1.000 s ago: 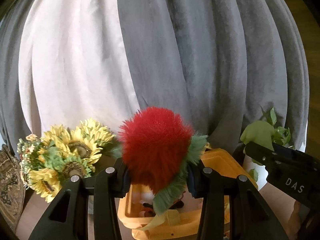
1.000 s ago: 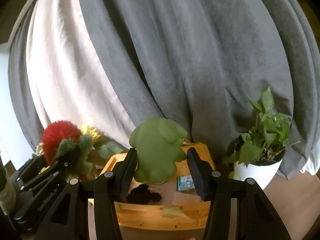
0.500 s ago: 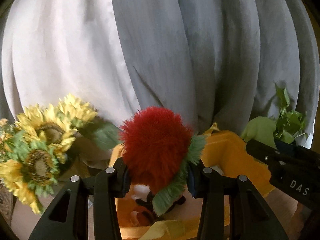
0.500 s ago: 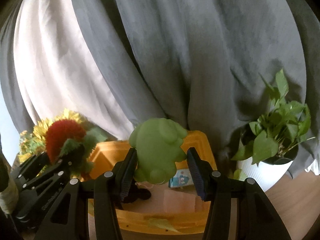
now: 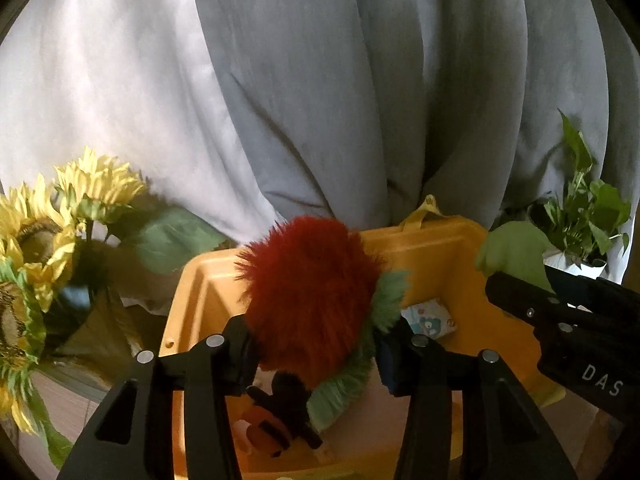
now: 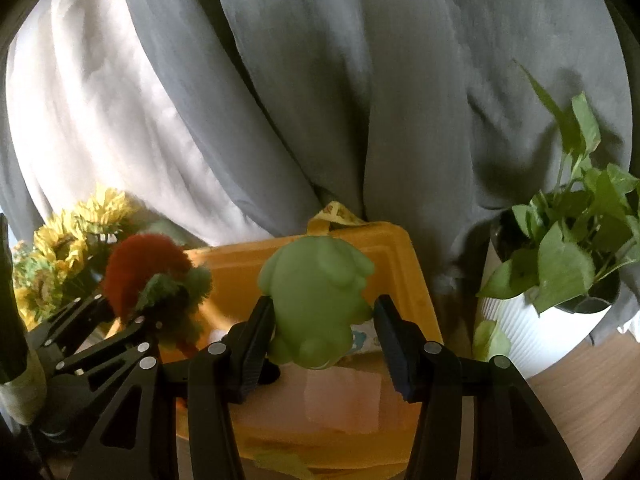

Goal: Organize soft objects
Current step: 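Open left tool over the crate while right tool releases the frog inside, then withdraw both tools and move toward the lilac plush and figure toy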

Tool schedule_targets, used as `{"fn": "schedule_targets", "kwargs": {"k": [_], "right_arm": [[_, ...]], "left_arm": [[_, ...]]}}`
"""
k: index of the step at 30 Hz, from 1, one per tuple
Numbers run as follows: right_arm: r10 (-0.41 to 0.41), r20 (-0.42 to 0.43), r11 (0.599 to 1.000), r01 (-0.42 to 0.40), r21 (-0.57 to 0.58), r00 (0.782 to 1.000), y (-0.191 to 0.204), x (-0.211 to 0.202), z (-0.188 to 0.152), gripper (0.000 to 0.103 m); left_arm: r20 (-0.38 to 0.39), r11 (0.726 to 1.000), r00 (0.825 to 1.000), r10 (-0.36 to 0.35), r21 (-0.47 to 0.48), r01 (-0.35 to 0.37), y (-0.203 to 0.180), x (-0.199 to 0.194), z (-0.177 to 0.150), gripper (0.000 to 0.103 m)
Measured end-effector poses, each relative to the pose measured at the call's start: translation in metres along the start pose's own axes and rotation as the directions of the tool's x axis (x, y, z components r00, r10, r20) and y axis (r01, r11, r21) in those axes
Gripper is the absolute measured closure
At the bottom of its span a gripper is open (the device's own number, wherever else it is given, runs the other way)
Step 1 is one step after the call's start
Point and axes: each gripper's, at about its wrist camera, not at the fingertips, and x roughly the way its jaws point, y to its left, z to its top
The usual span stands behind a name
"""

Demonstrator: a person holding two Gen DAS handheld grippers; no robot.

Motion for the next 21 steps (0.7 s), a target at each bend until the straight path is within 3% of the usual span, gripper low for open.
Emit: {"fn": "schedule_targets", "kwargs": {"k": [4,6,9,21], "right_arm": [[0.005,-0.024,1.000,-0.005,0.007,1.000,-0.001,0.006,-0.001,0.050],[0.012,-0.038,1.000,-0.012,0.019,0.999,-0.003,0.009,-0.001,0.049],[0.008,-0.036,0.999,-0.006,0.043,0.999,-0.006,0.008,-0.001,0.038],[-0.013,0.037,1.000,0.012,0.013,0.999,-0.006,-0.032,-0.003,0.038]], "left_arm": [[-0.002,1.000,1.000,-0.006,0.009,0.006,0.000,0.000,-0.002,0.048],[0.001,1.000,1.000,-0.001,0.007,0.001,0.000,0.000,-0.002,0.038],[0.007,1.000,1.000,0.005,0.006,-0.005,0.001,-0.004,-0.003,0.036],[0.077,0.997,0.995,0.067,-0.038,-0.064,0.000,-0.059,-0.005,0.032]]}}
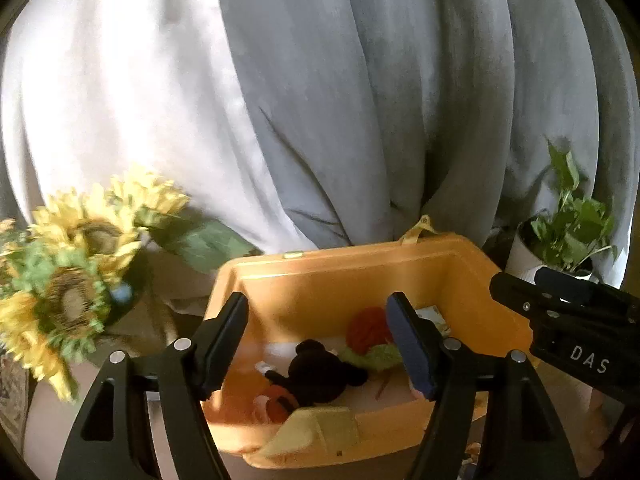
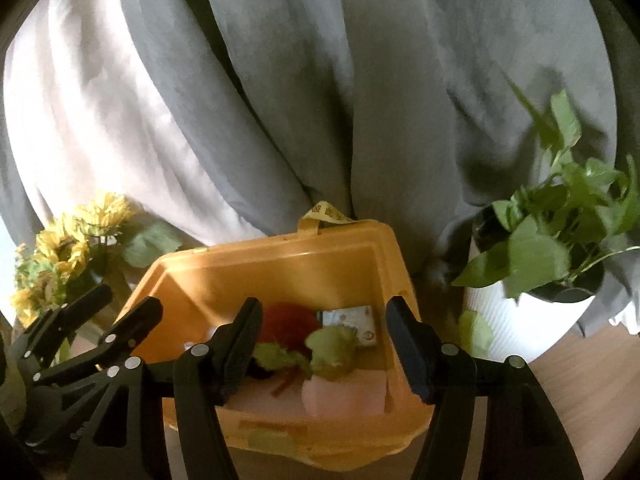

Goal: Organize soft objects
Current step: 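Withdraw both tools and move toward the lilac plush and figure toy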

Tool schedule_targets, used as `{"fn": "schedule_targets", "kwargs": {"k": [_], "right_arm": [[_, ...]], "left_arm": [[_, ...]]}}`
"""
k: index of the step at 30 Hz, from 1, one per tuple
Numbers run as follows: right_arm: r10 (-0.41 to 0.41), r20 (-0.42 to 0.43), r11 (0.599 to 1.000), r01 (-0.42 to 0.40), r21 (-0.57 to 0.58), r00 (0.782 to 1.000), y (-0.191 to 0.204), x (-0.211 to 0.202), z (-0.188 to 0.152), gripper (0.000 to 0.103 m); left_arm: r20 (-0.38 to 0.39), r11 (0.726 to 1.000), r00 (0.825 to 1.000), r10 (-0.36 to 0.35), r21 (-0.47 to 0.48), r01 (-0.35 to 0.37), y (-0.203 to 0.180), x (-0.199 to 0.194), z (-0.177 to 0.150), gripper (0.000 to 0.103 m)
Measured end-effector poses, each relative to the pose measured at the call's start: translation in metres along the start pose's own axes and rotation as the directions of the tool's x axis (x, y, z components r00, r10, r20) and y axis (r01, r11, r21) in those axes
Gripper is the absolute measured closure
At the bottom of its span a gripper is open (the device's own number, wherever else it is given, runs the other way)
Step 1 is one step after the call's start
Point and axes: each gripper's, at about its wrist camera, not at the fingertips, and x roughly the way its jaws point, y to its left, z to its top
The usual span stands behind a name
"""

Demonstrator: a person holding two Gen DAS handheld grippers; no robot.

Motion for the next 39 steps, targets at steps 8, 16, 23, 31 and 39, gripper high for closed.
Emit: {"fn": "schedule_targets", "kwargs": {"k": [8,16,23,31,39], "right_arm": [[0.021,0.049,1.000,-0.020,-0.018,0.999,0.001,-0.035,-0.001,0.038],[0.056,0.074,0.998,-0.053,-0.039,0.996,-0.002,-0.067,-0.011,0.038],[0.085,0.066,0.995,-0.081,-0.065,0.994,-0.006,-0.085,-0.024,0.038],[0.124,0.028,0.990,-0.122,-0.067,0.992,-0.013,-0.095,-0.042,0.038],[0.148,-0.015,0.986,-0.149,-0.075,0.989,-0.020,-0.099,-0.062,0.038]], "left_arm": [[0.040,0.999,0.999,0.033,-0.026,-0.032,-0.004,-0.045,-0.002,0.030],[0.047,0.998,0.998,0.051,-0.039,-0.049,-0.014,-0.083,-0.014,0.028],[0.036,0.997,0.997,0.062,-0.051,-0.060,-0.024,-0.105,-0.029,0.028],[0.032,0.995,0.996,0.081,-0.055,-0.079,-0.038,-0.123,-0.048,0.027],[0.014,0.994,0.996,0.091,-0.054,-0.090,-0.052,-0.132,-0.071,0.025]]}}
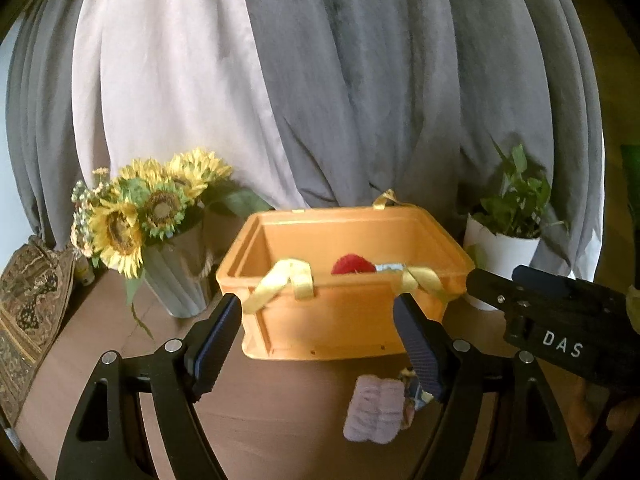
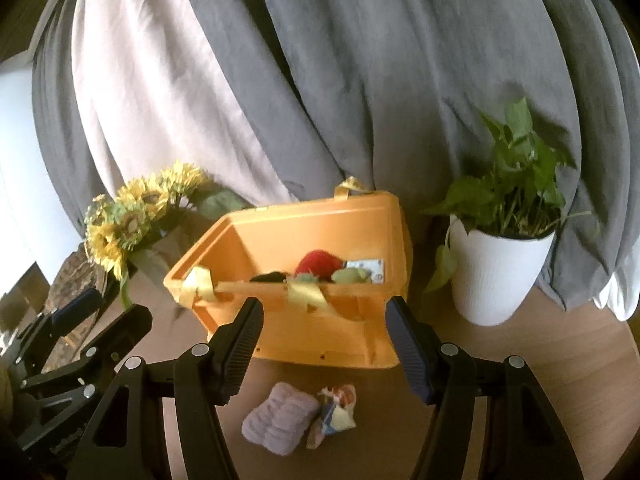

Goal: Organize soft objects
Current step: 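Withdraw both tools and move toward the lilac plush and figure toy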

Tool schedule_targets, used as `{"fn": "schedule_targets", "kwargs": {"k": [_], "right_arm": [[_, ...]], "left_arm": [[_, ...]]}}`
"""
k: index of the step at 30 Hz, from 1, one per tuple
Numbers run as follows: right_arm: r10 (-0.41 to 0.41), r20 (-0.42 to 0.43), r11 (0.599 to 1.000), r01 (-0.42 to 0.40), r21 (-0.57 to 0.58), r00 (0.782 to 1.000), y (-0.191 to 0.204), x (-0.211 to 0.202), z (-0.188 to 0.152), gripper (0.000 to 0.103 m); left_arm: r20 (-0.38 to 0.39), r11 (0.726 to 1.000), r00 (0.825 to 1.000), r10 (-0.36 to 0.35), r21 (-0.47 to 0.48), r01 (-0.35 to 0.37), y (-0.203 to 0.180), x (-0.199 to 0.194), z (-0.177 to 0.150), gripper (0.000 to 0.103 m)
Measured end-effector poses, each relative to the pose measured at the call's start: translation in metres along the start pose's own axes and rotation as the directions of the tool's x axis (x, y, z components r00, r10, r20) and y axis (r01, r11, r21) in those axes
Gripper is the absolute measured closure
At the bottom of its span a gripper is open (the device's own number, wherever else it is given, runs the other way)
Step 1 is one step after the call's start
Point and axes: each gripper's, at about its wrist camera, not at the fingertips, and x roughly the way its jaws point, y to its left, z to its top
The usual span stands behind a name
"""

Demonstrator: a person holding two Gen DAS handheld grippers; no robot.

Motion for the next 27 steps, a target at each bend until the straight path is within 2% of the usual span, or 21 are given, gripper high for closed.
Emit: {"fn": "schedule_targets", "kwargs": {"k": [8,14,27], "right_arm": [[0.016,-0.076,1.000,-0.015,0.006,0.997,-0.010,0.010,-0.024,0.039],[0.027,-0.142,1.000,-0.026,0.007,0.989,-0.014,0.022,-0.041,0.039],[0.044,-0.241,0.999,-0.043,0.008,0.969,-0.019,0.048,-0.067,0.040]], "left_arm": [[-0.053,1.000,0.999,0.008,0.029,-0.007,-0.013,0.007,-0.024,0.025],[-0.114,0.999,0.993,-0.019,0.032,0.023,-0.018,0.018,-0.044,0.025],[-0.236,0.996,0.970,-0.056,0.059,0.072,-0.030,0.039,-0.075,0.025]]}}
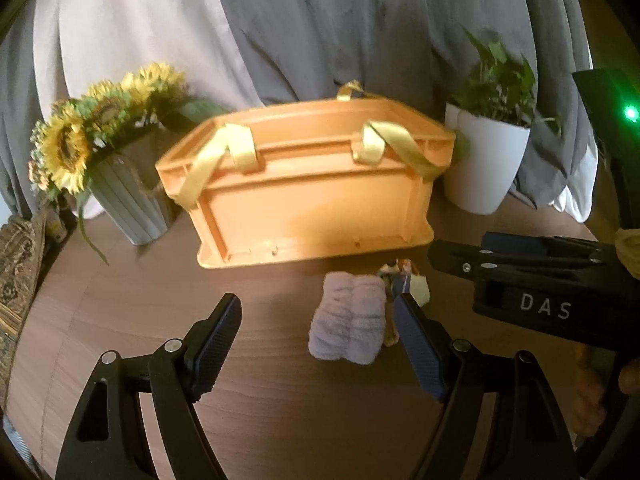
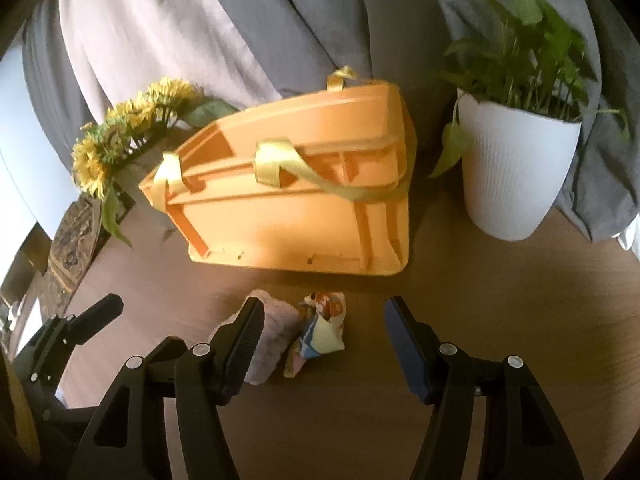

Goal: Organize soft objects
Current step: 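Withdraw both tools and move toward the lilac plush and figure toy, then close left tool on the lilac plush while right tool grasps the figure toy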

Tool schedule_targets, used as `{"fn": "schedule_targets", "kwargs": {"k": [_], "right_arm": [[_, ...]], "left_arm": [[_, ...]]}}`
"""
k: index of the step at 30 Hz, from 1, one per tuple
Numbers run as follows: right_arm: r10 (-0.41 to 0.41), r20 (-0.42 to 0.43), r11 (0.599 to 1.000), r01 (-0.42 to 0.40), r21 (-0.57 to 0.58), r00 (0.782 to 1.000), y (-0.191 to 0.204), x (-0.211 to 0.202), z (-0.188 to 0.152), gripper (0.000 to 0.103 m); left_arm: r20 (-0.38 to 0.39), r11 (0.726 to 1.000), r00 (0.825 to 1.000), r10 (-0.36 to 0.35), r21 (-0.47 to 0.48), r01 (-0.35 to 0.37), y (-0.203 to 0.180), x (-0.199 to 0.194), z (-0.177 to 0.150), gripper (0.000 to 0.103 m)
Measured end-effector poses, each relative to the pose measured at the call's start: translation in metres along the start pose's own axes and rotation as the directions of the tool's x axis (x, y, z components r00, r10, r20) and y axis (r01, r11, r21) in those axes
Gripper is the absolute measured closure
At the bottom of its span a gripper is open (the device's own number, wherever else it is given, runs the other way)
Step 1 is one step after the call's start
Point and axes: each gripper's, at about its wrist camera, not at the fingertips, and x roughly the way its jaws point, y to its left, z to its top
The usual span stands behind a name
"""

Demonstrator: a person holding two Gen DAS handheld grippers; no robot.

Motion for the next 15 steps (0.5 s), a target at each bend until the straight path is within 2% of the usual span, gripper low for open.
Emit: {"fn": "schedule_targets", "kwargs": {"k": [15], "right_arm": [[0.024,-0.115,1.000,-0.023,0.016,0.993,-0.006,0.044,-0.011,0.047]], "left_arm": [[-0.106,0.999,0.994,-0.040,0.013,0.042,-0.006,0.040,-0.018,0.025]]}}
